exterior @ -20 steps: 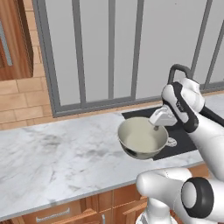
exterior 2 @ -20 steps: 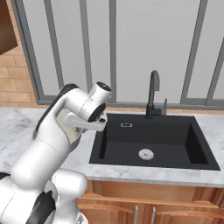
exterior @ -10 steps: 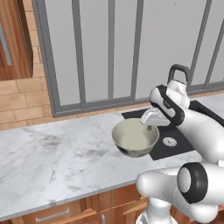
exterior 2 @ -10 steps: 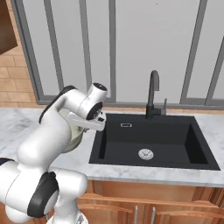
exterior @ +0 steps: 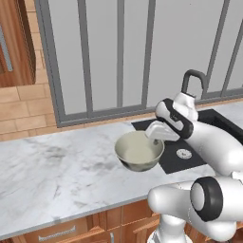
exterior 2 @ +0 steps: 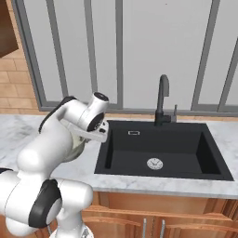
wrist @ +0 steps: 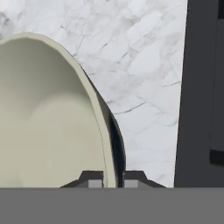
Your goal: Pick the cup and bowl from the counter and place them on the counter next to the sink.
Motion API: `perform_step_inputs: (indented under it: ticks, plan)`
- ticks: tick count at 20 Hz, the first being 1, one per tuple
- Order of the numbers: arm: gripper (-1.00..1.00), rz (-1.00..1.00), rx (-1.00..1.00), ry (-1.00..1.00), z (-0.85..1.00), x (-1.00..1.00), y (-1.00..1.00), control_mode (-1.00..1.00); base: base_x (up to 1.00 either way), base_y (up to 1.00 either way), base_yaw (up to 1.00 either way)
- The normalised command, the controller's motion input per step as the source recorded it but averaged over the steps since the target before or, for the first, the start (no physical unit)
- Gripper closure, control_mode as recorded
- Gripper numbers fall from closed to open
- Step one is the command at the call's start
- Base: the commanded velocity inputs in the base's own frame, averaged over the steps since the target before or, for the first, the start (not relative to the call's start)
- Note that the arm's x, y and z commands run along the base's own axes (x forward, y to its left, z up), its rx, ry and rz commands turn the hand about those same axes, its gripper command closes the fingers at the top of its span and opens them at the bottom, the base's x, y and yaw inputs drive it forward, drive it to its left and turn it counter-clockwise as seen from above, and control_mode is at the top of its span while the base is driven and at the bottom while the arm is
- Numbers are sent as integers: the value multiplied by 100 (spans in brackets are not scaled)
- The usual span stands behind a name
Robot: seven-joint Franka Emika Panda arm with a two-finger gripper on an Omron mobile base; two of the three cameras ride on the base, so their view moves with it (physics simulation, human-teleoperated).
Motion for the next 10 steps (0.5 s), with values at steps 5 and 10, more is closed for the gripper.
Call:
perform_step_inputs:
  ticks: [5,10]
  plan:
    - [100,-5,-1,1,-16,15,1,-100,0,0,0]
    - [100,-3,-1,0,-8,14,0,-100,0,0,0]
